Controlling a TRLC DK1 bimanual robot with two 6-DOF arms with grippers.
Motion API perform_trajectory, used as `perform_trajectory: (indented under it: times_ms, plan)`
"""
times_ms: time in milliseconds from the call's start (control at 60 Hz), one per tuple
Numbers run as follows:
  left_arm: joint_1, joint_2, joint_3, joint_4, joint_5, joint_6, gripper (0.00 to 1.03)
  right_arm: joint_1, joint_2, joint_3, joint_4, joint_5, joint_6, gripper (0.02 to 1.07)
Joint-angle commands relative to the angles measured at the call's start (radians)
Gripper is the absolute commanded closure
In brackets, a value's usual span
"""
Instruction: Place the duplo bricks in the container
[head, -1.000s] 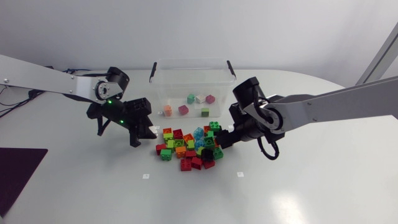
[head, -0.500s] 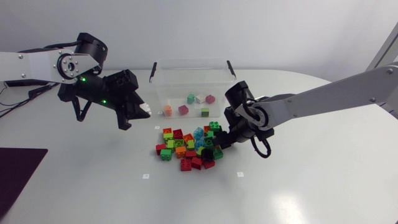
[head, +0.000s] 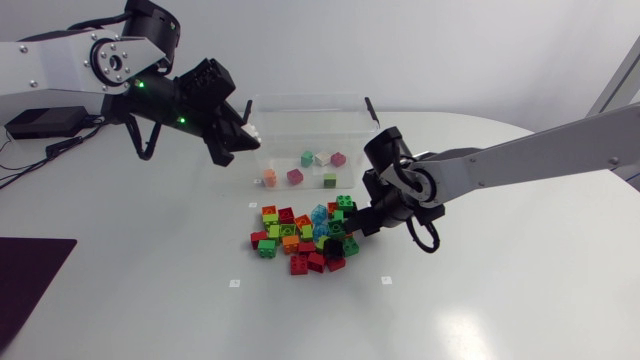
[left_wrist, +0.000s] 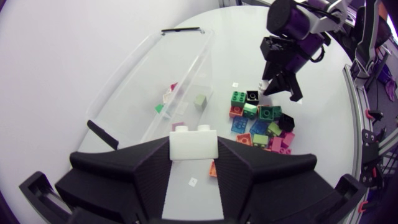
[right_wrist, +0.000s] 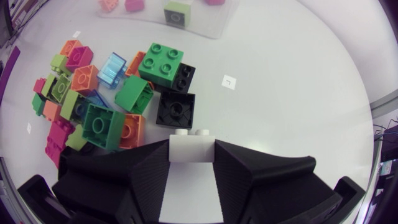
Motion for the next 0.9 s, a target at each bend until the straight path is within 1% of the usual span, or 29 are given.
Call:
perform_trajectory:
  times_ms: [0,150,283,350,417,500,617,633,650,667,683,700,733,750,783,883]
  plan:
    - [-0.014,0.061,0.051,0.020,-0.016,-0.065,0.71,-0.006,-0.075,-0.020,-0.024,0.010,-0.021,0.67]
    - [-0.034,0.147,0.140,0.065,-0.049,-0.155,0.71,-0.014,-0.157,-0.009,-0.059,0.010,-0.022,0.67]
    - [-0.039,0.208,0.214,0.091,-0.055,-0.215,0.71,-0.014,-0.206,0.014,-0.089,0.010,-0.021,0.67]
    - [-0.039,0.234,0.250,0.106,-0.057,-0.249,0.71,-0.014,-0.226,0.028,-0.101,0.010,-0.021,0.67]
    - [-0.039,0.263,0.293,0.124,-0.077,-0.282,0.71,-0.014,-0.243,0.044,-0.109,0.010,-0.021,0.67]
    - [-0.030,0.317,0.368,0.140,-0.080,-0.350,0.71,-0.014,-0.259,0.072,-0.113,0.010,-0.021,0.67]
    - [-0.021,0.360,0.416,0.152,-0.081,-0.390,0.69,-0.011,-0.269,0.118,-0.118,0.008,-0.016,0.67]
    - [-0.019,0.368,0.419,0.153,-0.085,-0.393,0.65,-0.009,-0.269,0.126,-0.119,0.008,-0.014,0.67]
    - [-0.019,0.369,0.421,0.155,-0.088,-0.396,0.63,-0.008,-0.269,0.136,-0.122,0.008,-0.013,0.67]
    - [-0.018,0.375,0.419,0.167,-0.104,-0.400,0.54,-0.006,-0.269,0.143,-0.125,0.008,-0.011,0.67]
    - [-0.018,0.378,0.418,0.172,-0.109,-0.402,0.47,-0.005,-0.268,0.152,-0.127,0.008,-0.008,0.67]
    - [-0.018,0.378,0.418,0.172,-0.109,-0.402,0.43,-0.003,-0.268,0.159,-0.127,0.008,-0.008,0.67]
    - [-0.016,0.380,0.411,0.173,-0.121,-0.405,0.18,0.000,-0.266,0.178,-0.127,0.008,-0.007,0.67]
    - [-0.016,0.377,0.407,0.175,-0.126,-0.405,0.13,0.002,-0.265,0.187,-0.127,0.008,-0.007,0.67]
    - [-0.014,0.366,0.391,0.183,-0.131,-0.405,0.06,0.003,-0.257,0.205,-0.127,0.008,-0.005,0.67]
    - [-0.005,0.312,0.341,0.204,-0.131,-0.405,0.05,0.006,-0.231,0.255,-0.125,0.008,-0.002,0.67]
